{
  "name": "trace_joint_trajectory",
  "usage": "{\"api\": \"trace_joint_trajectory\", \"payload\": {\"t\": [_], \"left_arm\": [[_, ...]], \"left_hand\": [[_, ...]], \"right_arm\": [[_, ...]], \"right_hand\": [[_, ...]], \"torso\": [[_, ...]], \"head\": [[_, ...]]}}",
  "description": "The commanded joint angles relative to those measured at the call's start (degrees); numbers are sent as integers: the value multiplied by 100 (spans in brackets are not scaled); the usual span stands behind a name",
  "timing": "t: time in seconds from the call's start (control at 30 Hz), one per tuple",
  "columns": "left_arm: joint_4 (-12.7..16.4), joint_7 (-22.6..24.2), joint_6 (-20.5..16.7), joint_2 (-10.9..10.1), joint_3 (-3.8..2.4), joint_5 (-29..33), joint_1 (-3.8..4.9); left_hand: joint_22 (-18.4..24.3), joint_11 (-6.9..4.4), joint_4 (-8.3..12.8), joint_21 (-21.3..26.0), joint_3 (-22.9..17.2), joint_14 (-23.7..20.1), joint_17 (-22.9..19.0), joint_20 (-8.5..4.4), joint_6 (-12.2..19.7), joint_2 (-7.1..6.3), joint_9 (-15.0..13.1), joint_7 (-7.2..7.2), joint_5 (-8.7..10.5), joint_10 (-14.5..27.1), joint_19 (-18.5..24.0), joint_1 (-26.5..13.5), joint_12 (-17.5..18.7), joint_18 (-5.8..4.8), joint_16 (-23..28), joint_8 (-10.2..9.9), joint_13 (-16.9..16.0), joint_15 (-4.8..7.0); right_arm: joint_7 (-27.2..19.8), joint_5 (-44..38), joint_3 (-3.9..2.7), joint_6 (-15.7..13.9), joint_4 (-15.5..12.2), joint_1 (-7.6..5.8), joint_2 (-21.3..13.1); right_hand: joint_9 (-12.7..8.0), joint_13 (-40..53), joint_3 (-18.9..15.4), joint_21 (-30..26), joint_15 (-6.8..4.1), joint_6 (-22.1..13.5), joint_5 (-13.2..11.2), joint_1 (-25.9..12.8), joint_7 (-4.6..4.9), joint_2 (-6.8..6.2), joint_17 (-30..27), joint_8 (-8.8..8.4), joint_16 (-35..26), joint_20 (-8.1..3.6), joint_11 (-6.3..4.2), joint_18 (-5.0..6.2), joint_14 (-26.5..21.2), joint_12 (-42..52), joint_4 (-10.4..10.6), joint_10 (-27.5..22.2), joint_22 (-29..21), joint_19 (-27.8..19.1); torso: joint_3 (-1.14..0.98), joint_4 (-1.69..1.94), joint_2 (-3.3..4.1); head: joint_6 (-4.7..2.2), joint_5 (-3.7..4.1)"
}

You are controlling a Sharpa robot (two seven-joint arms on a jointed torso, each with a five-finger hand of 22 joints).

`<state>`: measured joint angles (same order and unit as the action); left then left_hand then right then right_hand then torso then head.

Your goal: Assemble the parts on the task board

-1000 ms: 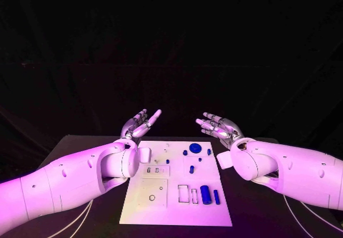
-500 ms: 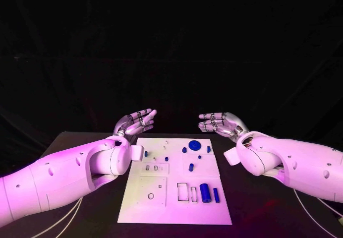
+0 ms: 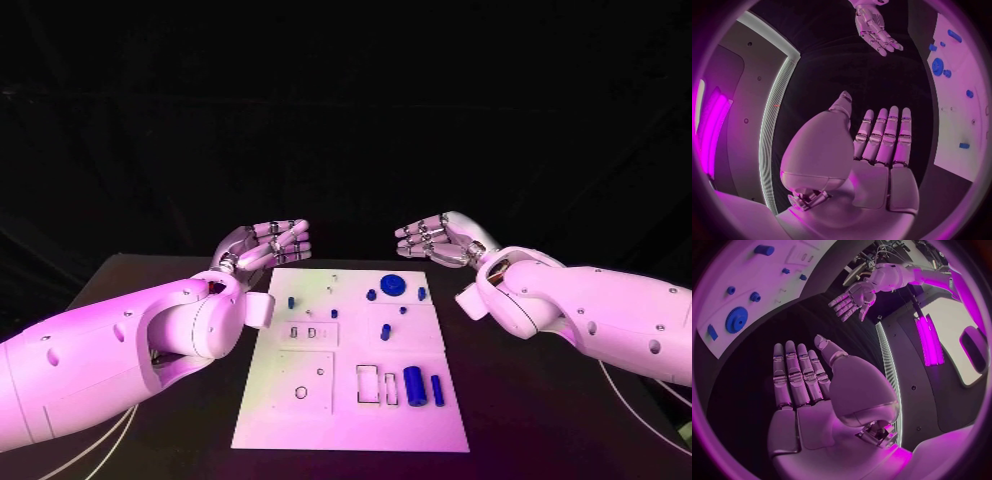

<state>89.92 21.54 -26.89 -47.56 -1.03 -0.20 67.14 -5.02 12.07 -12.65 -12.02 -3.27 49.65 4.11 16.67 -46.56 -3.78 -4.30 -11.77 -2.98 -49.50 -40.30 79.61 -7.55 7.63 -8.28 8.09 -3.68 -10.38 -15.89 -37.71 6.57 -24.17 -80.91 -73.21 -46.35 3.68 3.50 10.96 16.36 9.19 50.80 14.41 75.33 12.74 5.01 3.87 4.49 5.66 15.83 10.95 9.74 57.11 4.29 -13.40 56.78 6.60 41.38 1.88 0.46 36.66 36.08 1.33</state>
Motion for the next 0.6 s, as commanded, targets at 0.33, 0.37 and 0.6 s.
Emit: {"api": "trace_joint_trajectory", "payload": {"t": [0.33, 0.37, 0.6], "left_arm": [[609, -82, 346, -241, -10, -107, 174], [647, -90, 347, -260, -12, -101, 188], [829, -98, 346, -367, -19, -85, 265]], "left_hand": [[16, -153, 281, -210, 127, 812, 82, -27, -579, 156, 34, -142, 4, -622, -632, 146, 20, 293, -67, -15, -21, 196], [16, -159, 285, -225, 133, 837, 85, -35, -600, 171, 35, -135, 3, -648, -675, 141, 23, 299, -60, -20, -22, 203], [26, -182, 312, -256, 159, 906, 91, -61, -671, 205, 36, -111, 4, -731, -801, 138, 41, 305, -23, -38, -21, 223]], "right_arm": [[1444, -3660, -38, 429, 164, -188, 174], [1570, -3857, -41, 441, 161, -193, 190], [2009, -4653, -57, 587, 131, -213, 294]], "right_hand": [[54, 74, 157, 984, -641, 979, -130, -188, -274, -378, 356, 64, 444, -620, -485, 92, 1949, 36, -167, 1357, 418, 1416], [61, 88, 125, 1086, -694, 1033, -129, -195, -307, -404, 420, 74, 516, -675, -522, 92, 2114, 41, -156, 1427, 470, 1542], [53, 107, -23, 1854, -907, 1123, -102, -243, -408, -534, 922, -2, 971, -951, -620, 81, 2897, -73, -85, 1404, 899, 2297]], "torso": [[97, 169, 432], [103, 180, 455], [135, 238, 625]], "head": [[-92, 92], [-109, 106], [-167, 183]]}}
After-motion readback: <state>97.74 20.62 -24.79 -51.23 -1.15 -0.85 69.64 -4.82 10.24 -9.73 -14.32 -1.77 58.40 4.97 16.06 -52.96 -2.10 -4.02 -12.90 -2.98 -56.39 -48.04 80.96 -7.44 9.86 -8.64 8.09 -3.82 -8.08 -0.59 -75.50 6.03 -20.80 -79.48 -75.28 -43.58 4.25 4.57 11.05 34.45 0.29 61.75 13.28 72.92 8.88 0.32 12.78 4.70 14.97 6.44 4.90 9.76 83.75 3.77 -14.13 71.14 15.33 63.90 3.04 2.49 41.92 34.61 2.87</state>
